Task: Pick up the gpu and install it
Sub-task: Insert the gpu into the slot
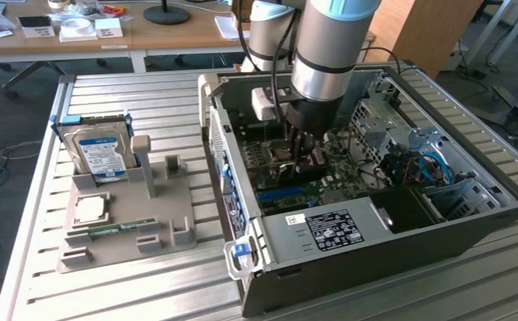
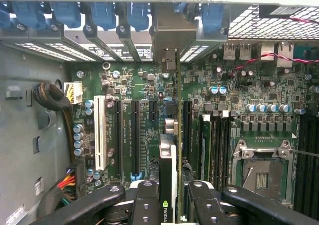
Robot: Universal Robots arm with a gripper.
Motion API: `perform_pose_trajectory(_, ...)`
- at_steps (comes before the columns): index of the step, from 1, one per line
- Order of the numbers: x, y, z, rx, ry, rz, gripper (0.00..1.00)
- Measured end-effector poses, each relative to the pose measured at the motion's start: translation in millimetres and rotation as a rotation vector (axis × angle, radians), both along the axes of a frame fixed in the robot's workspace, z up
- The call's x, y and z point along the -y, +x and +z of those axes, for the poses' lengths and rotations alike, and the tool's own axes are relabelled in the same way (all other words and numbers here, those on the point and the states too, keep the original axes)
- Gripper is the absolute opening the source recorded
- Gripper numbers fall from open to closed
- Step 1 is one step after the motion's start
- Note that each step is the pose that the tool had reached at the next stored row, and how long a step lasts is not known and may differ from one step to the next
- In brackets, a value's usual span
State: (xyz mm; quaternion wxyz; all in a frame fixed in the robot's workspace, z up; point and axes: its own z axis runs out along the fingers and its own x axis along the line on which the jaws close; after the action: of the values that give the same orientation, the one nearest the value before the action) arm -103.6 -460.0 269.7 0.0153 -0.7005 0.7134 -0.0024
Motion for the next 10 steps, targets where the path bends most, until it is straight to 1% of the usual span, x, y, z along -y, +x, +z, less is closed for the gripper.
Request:
perform_pose_trajectory(5, 0.0, -1.2, -0.2, 0.001, 0.0, 0.0, 0.27)
perform_pose_trajectory(8, 0.1, -1.5, -0.7, 0.0008, -0.0015, 0.0, 0.27)
perform_pose_trajectory(10, 0.0, -1.5, -0.7, 0.0009, -0.0014, 0.0, 0.27)
